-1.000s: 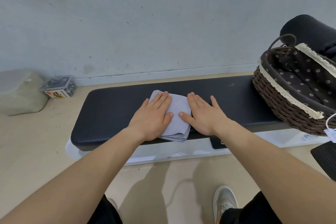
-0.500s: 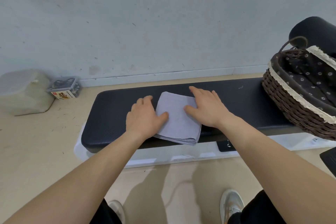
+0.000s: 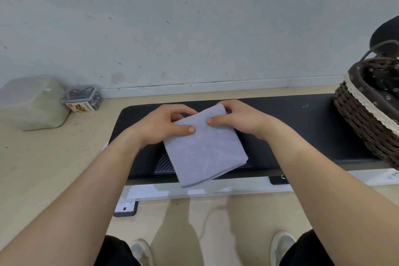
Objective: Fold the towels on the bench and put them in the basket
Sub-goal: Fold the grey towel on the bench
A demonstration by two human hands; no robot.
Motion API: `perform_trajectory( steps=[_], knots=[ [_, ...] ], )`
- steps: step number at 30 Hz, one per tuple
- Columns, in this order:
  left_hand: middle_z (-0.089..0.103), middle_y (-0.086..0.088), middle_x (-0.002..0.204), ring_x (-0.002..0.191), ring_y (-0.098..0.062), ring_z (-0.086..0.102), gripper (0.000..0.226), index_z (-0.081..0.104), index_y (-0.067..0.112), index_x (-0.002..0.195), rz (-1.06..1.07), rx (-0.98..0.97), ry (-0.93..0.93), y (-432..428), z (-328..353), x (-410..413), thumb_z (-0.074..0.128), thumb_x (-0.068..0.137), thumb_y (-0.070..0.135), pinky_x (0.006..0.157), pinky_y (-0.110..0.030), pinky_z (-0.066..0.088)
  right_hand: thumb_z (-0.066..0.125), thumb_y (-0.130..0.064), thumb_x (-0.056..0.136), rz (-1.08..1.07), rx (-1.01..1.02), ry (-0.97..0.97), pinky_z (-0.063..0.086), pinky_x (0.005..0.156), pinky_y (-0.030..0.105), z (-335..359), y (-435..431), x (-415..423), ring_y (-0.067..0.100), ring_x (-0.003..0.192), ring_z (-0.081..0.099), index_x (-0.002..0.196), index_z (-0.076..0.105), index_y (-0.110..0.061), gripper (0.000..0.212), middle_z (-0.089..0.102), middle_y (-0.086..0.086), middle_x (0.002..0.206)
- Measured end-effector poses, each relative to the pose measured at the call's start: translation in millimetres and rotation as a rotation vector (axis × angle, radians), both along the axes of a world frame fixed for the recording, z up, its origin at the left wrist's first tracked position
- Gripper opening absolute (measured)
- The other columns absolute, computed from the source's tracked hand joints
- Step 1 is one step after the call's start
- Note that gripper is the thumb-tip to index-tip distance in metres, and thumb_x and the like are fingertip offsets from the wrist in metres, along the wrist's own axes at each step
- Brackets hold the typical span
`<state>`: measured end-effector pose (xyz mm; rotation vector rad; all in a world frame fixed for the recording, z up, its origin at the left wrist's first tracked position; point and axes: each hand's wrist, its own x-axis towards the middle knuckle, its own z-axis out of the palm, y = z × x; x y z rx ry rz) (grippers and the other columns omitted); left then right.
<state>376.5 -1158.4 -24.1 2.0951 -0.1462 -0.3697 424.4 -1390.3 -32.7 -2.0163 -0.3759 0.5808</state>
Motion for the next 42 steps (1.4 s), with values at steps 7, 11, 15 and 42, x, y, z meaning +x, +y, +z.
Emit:
perform_trajectory(
  steps=[7, 11, 15, 42],
  knots=[
    [0.076, 0.006, 0.095, 0.083, -0.004, 0.070, 0.027, 0.076, 0.018, 0.104, 0.228, -0.017, -0.009, 1, -20, 22, 0.083, 0.079, 0.024, 0.068, -0.011, 0.050, 0.081, -0.024, 0.083, -0.156, -0.061, -0.042, 0.055, 0.087, 0.035, -14, -15, 10, 0.023, 0.095, 0.070, 0.094, 0.072, -0.008, 0.021, 0.075, 0.007, 0.097],
    [0.075, 0.004, 0.093, 0.089, -0.012, 0.070, 0.028, 0.076, 0.018, 0.099, 0.319, 0.100, -0.047, -2, -31, 27, 0.087, 0.074, 0.026, 0.081, -0.029, 0.056, 0.079, -0.021, 0.084, -0.210, -0.067, 0.002, 0.045, 0.065, 0.023, -13, -12, 7, 0.016, 0.085, 0.065, 0.097, 0.072, -0.010, 0.019, 0.074, 0.006, 0.098],
    [0.069, 0.011, 0.098, 0.090, -0.010, 0.064, 0.037, 0.070, 0.027, 0.104, 0.329, 0.336, -0.172, -8, -32, 20, 0.081, 0.075, 0.045, 0.079, -0.032, 0.053, 0.079, -0.017, 0.081, -0.326, -0.077, 0.039, 0.040, 0.058, 0.025, -9, -11, 4, 0.014, 0.076, 0.059, 0.106, 0.068, -0.017, 0.027, 0.070, 0.000, 0.096],
    [0.064, -0.001, 0.104, 0.082, -0.017, 0.074, 0.015, 0.056, 0.026, 0.100, 0.238, 0.053, -0.173, -6, -9, -9, 0.060, 0.097, 0.012, 0.081, -0.042, 0.061, 0.057, 0.004, 0.093, -0.168, 0.049, -0.039, 0.055, 0.066, 0.026, -10, -32, -8, 0.017, 0.091, 0.074, 0.108, 0.062, -0.017, 0.027, 0.067, 0.006, 0.108]
  ],
)
